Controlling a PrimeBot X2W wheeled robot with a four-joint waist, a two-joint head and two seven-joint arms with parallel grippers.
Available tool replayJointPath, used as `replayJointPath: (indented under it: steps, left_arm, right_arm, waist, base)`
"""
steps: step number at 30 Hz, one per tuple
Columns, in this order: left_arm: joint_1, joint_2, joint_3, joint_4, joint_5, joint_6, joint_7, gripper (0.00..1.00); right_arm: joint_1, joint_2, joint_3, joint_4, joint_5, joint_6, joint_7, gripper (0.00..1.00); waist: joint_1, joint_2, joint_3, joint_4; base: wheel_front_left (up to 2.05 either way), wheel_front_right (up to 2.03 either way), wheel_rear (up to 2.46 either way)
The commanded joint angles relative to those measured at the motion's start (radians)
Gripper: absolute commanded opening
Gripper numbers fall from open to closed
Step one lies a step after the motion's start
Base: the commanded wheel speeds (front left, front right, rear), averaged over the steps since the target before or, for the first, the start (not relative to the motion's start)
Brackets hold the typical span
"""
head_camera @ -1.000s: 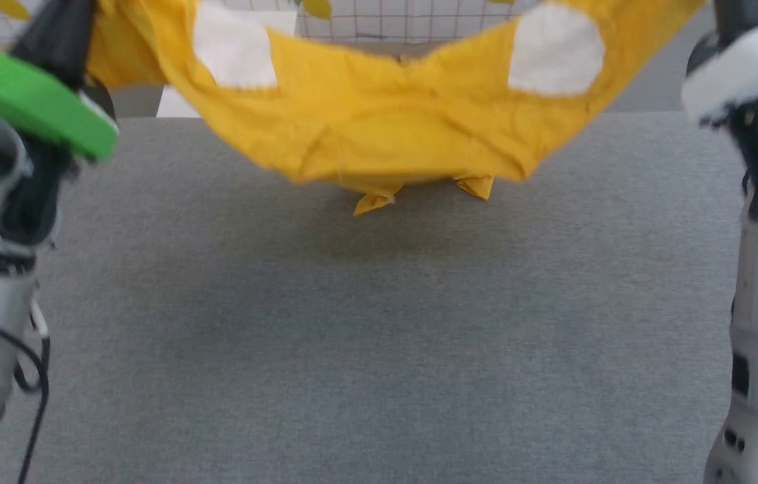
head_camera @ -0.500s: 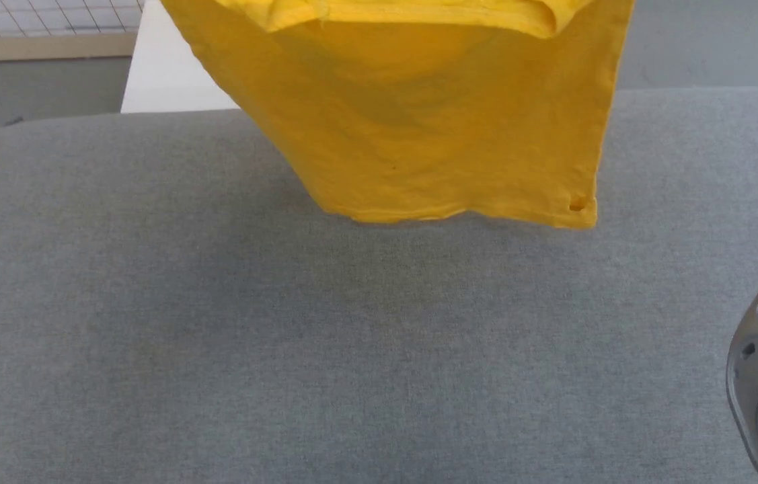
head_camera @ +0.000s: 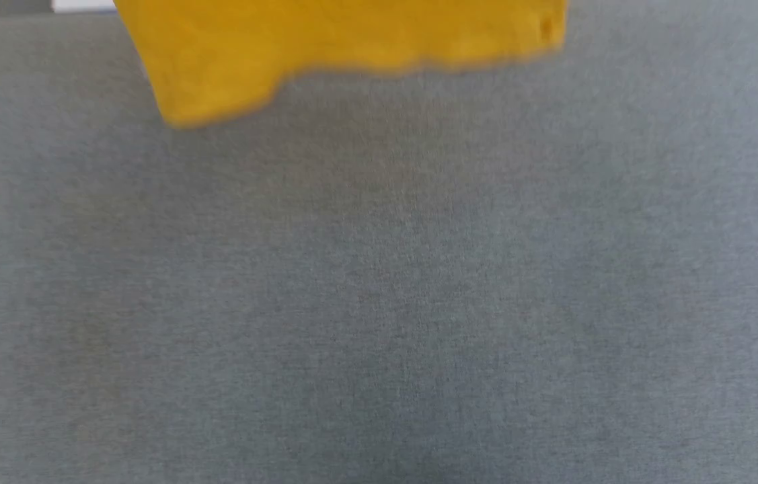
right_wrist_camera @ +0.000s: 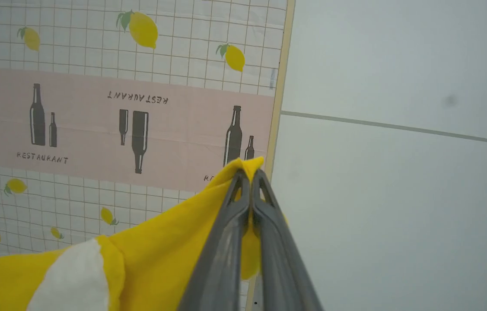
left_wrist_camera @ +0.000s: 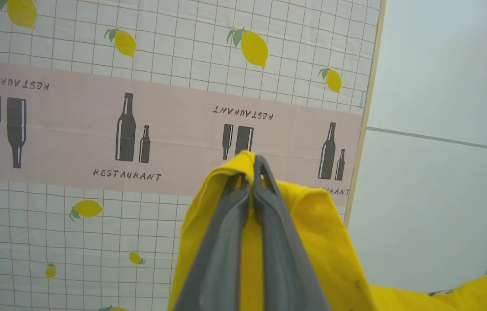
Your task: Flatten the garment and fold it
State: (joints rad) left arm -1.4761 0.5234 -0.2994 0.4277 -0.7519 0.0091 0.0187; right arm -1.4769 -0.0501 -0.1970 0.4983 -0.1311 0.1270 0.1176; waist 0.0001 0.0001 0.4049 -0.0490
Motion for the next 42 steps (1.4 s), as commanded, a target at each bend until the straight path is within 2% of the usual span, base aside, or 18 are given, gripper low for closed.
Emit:
replayJointPath:
  steps: [1, 7, 16, 23, 27, 32, 35, 42]
  left_arm:
    - [-0.034, -0.005, 0.008, 0.021, 0.02, -0.007, -0.035, 0.0]
    - [-0.113, -0.017, 0.024, 0.111, 0.025, -0.039, -0.124, 0.0]
    - [-0.103, -0.014, 0.002, 0.211, -0.009, -0.112, -0.14, 0.0]
    - [-0.007, 0.028, -0.002, 0.201, -0.149, -0.138, -0.053, 0.0]
    - [0.091, 0.094, -0.053, 0.09, -0.243, -0.139, 0.047, 0.0]
    - [0.248, 0.198, -0.049, -0.08, -0.39, -0.14, 0.124, 0.0]
    - [0.341, 0.235, -0.015, -0.147, -0.473, -0.14, 0.151, 0.0]
    - [0.607, 0.332, -0.01, -0.323, -0.576, -0.138, 0.23, 0.0]
  right_arm:
    - [-0.029, 0.0, 0.001, 0.016, -0.024, 0.004, -0.029, 0.0]
    - [-0.092, 0.0, 0.003, 0.083, -0.097, 0.004, -0.087, 0.0]
    - [-0.079, 0.0, -0.008, 0.13, -0.155, 0.004, -0.094, 0.0]
    - [-0.005, 0.0, 0.035, 0.147, -0.157, 0.004, -0.056, 0.0]
    - [0.07, 0.0, 0.078, 0.117, -0.115, 0.004, 0.001, 0.0]
    - [0.186, -0.002, 0.109, -0.012, -0.027, 0.004, 0.101, 0.0]
    - [0.267, -0.019, 0.118, -0.12, 0.032, 0.004, 0.165, 0.0]
    - [0.544, -0.104, 0.124, -0.455, 0.192, 0.004, 0.393, 0.0]
  waist:
    - [-0.0001, -0.0001, 0.099, -0.019]
    - [-0.0001, -0.0001, 0.138, -0.011]
    - [-0.0001, -0.0001, 0.193, 0.037]
    - [-0.0001, -0.0001, 0.158, 0.055]
    - [-0.0001, -0.0001, 0.126, 0.064]
    - [-0.0001, -0.0001, 0.088, 0.077]
    - [-0.0001, -0.0001, 0.057, 0.088]
    - [-0.0001, -0.0001, -0.025, 0.118]
  base:
    - [0.0, 0.0, 0.0]
    - [0.0, 0.0, 0.0]
    - [0.0, 0.0, 0.0]
    - [0.0, 0.0, 0.0]
    - [0.0, 0.0, 0.0]
    - [0.0, 0.0, 0.0]
    - [0.0, 0.0, 0.0]
    - [0.0, 0.0, 0.0]
